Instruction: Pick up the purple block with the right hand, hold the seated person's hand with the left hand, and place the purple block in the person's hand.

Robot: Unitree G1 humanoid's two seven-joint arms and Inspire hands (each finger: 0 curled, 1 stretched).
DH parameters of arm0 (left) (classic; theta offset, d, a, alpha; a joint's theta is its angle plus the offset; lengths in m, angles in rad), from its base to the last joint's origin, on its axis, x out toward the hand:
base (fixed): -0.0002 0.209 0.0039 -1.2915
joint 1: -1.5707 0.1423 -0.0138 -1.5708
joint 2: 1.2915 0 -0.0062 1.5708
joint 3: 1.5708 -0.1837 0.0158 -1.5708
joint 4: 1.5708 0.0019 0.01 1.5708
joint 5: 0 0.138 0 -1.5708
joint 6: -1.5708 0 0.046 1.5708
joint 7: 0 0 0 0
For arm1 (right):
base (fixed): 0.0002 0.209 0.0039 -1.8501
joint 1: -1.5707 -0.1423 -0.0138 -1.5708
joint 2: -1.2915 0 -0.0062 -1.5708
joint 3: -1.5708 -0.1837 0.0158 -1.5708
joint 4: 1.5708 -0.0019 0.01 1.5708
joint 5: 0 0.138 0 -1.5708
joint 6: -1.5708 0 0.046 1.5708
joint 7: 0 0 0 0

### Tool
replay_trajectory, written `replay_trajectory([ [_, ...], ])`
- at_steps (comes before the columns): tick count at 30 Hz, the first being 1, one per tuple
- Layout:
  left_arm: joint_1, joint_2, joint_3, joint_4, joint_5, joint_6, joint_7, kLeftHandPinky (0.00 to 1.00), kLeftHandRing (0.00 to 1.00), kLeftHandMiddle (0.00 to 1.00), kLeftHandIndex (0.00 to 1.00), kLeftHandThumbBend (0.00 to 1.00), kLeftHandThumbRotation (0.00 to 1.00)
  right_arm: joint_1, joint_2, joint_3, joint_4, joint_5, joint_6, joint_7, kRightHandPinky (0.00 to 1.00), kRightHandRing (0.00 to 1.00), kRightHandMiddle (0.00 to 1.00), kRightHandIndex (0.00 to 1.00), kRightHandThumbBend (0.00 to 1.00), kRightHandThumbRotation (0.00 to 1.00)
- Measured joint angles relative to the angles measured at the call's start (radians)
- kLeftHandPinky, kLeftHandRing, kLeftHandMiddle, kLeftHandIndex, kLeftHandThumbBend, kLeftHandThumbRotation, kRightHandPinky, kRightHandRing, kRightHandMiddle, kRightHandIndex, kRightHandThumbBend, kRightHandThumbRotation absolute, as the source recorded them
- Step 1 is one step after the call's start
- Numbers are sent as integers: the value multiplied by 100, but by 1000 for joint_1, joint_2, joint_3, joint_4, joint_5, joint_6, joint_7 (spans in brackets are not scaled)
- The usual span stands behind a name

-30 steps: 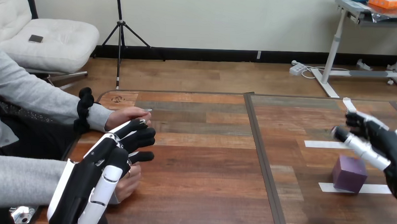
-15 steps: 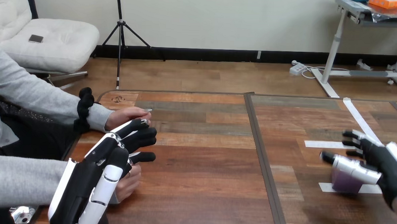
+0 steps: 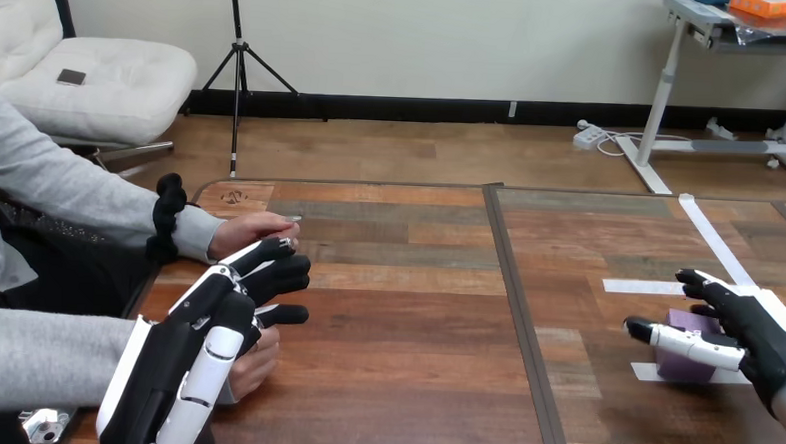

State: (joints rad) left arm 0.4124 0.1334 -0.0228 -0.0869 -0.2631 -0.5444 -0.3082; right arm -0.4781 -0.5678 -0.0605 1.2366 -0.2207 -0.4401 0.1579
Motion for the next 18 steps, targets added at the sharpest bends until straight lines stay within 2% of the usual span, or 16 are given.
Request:
replay_trajectory([
  [7, 0, 4, 2, -1, 3, 0, 5, 66, 78, 77, 78, 59, 87, -15, -6, 16, 0, -10, 23, 0, 88, 99, 100, 95, 100, 33],
  [18, 0, 4, 2, -1, 2, 0, 4, 65, 78, 77, 78, 60, 87, -25, -19, 48, -3, -33, 45, 6, 89, 98, 99, 95, 100, 29],
])
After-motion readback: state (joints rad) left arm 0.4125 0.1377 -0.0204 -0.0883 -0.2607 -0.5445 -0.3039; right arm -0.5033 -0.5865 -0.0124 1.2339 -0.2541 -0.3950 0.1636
